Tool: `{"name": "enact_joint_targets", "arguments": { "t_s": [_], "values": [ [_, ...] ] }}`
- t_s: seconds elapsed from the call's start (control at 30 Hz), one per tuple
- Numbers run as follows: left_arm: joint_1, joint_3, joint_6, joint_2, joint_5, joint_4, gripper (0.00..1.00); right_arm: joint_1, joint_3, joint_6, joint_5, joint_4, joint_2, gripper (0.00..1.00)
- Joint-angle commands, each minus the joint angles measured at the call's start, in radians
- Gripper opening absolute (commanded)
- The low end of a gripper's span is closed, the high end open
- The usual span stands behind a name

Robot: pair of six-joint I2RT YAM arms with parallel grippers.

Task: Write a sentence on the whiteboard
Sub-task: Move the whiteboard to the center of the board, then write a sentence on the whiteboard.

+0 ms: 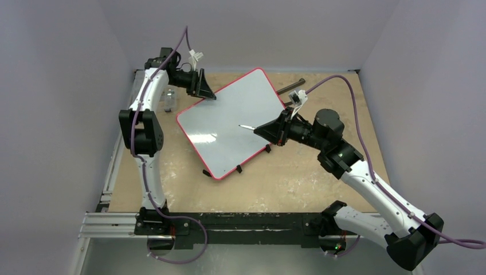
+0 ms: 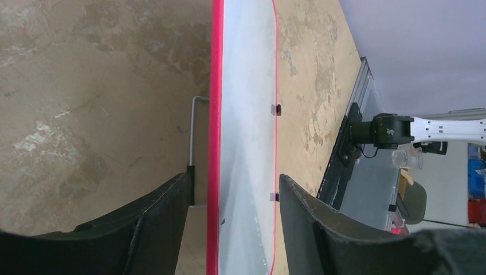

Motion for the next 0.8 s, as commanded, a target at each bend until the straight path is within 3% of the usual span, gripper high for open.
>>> {"name": "enact_joint_targets", "arguments": {
  "t_s": [0.0,0.1,0.43,0.73,0.77],
  "values": [
    [-0.019,-0.033,0.063,-0.014,0.049,-0.044,0.56,0.000,0.034,0.017,-0.026,0.024,-0.006,0.00],
    [-0.029,-0.041,0.075,-0.006,0.042,-0.067,0.54,0.000,0.030,0.028,-0.040,0.034,-0.005,0.00],
    [-0.043,-0.041,0.089,-0.013,0.003,-0.075,0.35,0.000,0.025,0.028,-0.037,0.027,-0.022,0.00],
    [-0.063,-0.036,0.111,-0.050,-0.046,-0.082,0.00,0.000,0.019,0.030,-0.039,0.030,-0.027,0.00],
    [-0.066,-0.036,0.111,-0.057,-0.056,-0.083,0.00,0.000,0.018,0.029,-0.039,0.030,-0.027,0.00]
  ]
}}
